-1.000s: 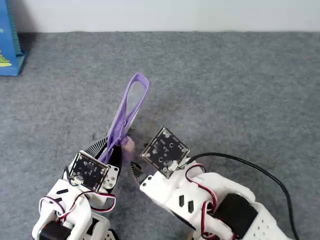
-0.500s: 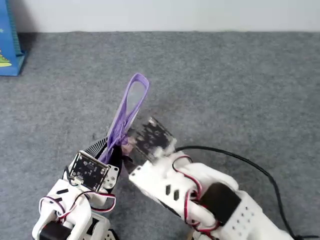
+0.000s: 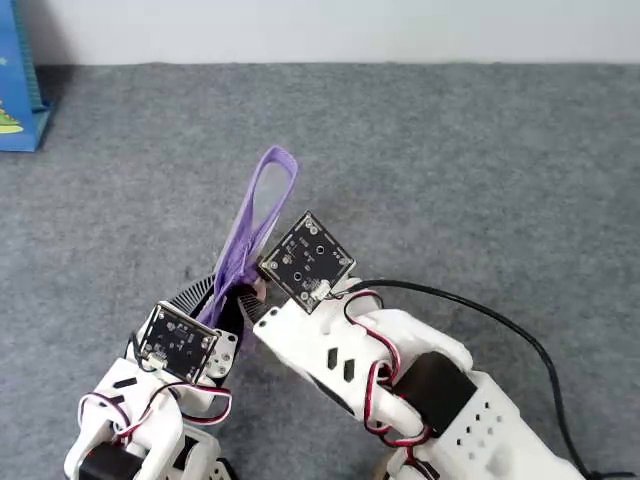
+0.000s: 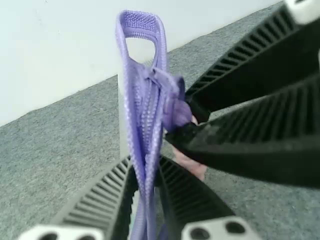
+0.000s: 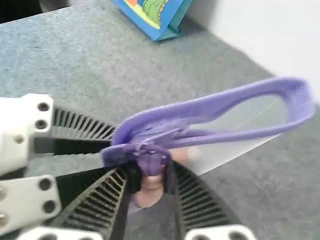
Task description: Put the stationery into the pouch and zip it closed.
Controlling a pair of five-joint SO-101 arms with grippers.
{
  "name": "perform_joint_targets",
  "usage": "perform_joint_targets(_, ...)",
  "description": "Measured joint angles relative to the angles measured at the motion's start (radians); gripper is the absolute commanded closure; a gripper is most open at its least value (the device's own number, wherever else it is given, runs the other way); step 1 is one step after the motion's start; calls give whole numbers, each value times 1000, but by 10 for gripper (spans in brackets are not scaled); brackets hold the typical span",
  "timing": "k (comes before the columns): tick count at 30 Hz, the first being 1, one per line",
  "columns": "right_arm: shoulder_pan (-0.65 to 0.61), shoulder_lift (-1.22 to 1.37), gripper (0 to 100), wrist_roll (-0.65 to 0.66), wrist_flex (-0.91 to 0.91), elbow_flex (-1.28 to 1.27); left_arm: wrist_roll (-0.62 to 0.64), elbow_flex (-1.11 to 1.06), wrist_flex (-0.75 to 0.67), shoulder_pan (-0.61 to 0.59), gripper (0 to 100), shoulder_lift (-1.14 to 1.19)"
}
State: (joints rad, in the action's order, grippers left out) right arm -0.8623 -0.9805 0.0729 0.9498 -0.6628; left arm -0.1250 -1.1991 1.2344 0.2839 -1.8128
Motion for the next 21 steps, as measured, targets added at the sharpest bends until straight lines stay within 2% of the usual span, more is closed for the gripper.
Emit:
perform_joint_targets(12,238,17,992,28,-121,0,0,0,-5,2,991,0)
perform_joint_targets(21,339,169,992,28,-284,0,0,0,-6,2,991,0)
